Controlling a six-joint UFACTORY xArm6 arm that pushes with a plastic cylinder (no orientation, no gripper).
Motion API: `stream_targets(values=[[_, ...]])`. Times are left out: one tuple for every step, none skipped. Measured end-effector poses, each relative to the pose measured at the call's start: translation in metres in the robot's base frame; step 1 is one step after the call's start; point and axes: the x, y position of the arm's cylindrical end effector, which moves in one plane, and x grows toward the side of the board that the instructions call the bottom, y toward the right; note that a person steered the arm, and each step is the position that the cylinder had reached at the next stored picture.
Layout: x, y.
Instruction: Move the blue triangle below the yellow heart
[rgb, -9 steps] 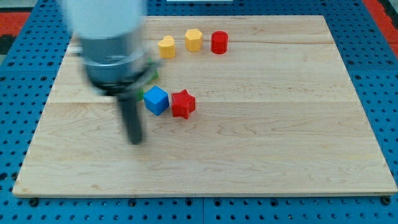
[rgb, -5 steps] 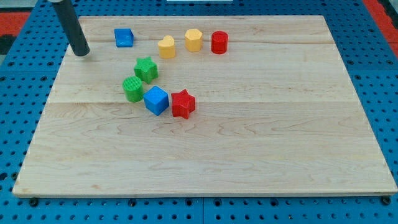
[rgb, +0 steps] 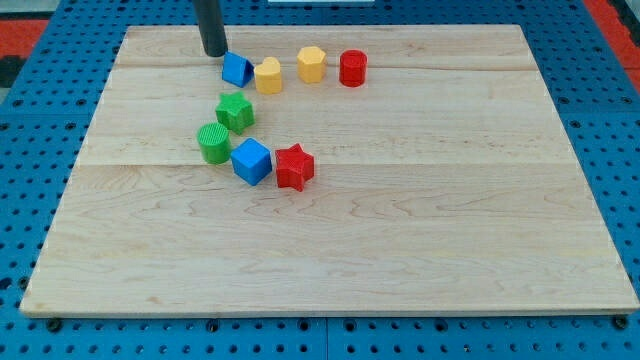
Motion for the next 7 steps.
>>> stream_targets(values=[[0.019, 0.018], [0.053, 0.014], [0.066, 0.013], [0.067, -0.009], [0.081, -0.019], [0.094, -0.016], [0.104, -0.002]])
